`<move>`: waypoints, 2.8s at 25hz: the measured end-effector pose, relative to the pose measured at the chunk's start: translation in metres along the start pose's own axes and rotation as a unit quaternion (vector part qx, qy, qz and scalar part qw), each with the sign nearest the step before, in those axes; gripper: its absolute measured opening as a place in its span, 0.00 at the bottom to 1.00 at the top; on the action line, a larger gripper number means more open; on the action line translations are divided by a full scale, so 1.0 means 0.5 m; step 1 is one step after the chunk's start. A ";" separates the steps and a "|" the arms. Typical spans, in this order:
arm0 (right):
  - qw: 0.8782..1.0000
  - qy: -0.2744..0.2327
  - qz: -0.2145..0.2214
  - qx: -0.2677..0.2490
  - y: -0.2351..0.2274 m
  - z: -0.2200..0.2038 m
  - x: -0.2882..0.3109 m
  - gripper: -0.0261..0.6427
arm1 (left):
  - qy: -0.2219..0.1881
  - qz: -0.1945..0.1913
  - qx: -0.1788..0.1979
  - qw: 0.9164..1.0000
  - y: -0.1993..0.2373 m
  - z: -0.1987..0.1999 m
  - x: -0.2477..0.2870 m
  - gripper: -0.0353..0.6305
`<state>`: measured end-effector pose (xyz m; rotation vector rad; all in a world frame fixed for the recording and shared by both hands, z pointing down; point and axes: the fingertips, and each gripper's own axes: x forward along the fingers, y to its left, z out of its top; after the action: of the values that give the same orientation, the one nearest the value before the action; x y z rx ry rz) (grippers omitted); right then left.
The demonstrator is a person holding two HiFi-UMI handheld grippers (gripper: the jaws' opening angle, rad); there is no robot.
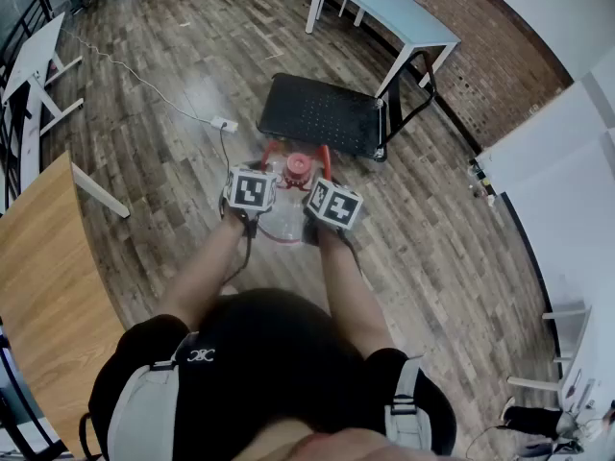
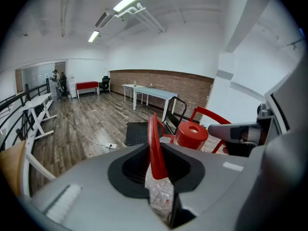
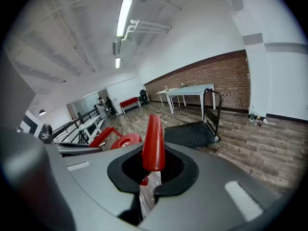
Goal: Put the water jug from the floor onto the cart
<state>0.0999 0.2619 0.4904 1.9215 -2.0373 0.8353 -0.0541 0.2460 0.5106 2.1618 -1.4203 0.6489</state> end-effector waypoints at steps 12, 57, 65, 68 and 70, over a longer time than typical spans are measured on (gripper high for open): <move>1.000 0.000 0.008 0.025 0.017 -0.013 0.015 0.10 | 0.003 -0.003 -0.001 1.000 0.022 -0.009 -0.002 0.15; 0.999 0.020 0.006 0.038 0.117 0.033 0.338 0.10 | 0.037 -0.030 0.009 0.999 0.237 0.083 0.239 0.16; 0.999 0.031 0.018 0.031 0.039 0.156 0.484 0.10 | 0.041 -0.023 0.013 0.999 0.221 0.226 0.396 0.16; 0.999 0.033 0.026 0.029 0.012 0.203 0.540 0.10 | 0.038 -0.019 0.013 0.999 0.216 0.278 0.452 0.16; 0.999 0.034 0.032 0.026 -0.004 0.237 0.574 0.10 | 0.034 -0.017 0.009 0.999 0.214 0.314 0.486 0.16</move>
<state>0.0926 -0.0440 0.5445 1.8361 -2.0673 0.9644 -0.0474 -0.0594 0.5517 2.1526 -1.3442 0.7182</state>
